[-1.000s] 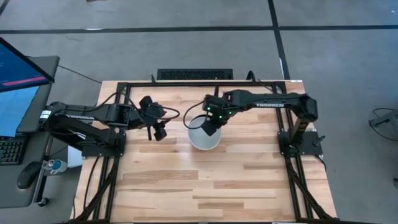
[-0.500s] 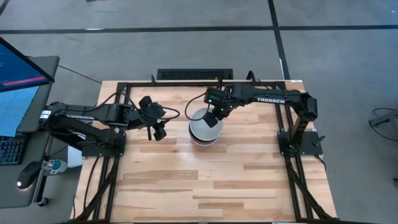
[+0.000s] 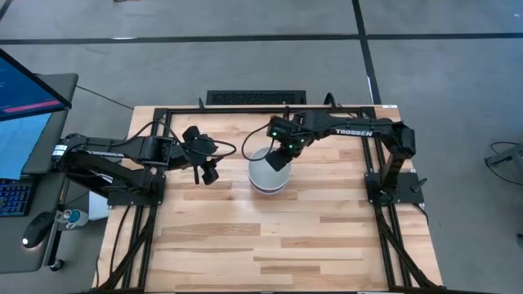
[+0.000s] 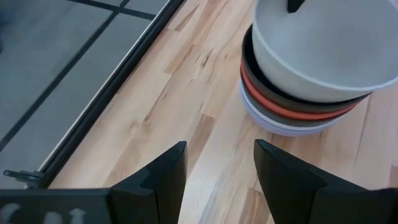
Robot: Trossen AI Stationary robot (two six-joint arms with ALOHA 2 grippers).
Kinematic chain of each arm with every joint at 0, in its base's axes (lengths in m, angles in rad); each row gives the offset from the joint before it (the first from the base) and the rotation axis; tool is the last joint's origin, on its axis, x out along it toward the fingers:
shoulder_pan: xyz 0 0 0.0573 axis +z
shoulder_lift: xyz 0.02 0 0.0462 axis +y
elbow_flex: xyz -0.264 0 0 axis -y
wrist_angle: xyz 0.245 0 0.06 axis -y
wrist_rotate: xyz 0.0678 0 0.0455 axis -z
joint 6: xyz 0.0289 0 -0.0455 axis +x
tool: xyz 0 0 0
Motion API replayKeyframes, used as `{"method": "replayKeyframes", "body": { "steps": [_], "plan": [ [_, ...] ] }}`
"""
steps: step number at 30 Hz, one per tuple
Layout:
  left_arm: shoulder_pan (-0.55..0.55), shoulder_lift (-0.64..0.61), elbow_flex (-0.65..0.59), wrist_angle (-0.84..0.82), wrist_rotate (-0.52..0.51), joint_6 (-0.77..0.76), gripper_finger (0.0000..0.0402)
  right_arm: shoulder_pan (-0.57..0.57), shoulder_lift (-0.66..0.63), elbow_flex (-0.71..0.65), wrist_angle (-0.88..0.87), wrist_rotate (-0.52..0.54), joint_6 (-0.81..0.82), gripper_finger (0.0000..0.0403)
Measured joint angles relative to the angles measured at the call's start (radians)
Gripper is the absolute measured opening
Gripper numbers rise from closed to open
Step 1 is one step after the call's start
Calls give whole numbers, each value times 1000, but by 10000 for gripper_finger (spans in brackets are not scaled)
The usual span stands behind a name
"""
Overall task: Nest bowls inside each other
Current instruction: Stack the white bowl on top of the black stacked bowl, then return to Home Position
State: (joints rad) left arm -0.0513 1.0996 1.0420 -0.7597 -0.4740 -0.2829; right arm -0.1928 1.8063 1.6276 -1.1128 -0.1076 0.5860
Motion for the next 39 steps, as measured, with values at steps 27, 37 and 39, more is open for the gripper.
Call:
{"method": "replayKeyframes", "body": {
  "steps": [27, 37, 39],
  "plan": [
    [1, 0, 0, -10, 24, -17, 179, 1, -9, 0, -14, 6, -37, 199],
    [1, 1, 13, 104, 34, 49, 179, -19, -22, 226, -201, 151, -129, 218],
    [0, -4, 73, 155, 76, 123, 179, -27, -37, 314, -238, 187, -160, 219]
  ]
}}
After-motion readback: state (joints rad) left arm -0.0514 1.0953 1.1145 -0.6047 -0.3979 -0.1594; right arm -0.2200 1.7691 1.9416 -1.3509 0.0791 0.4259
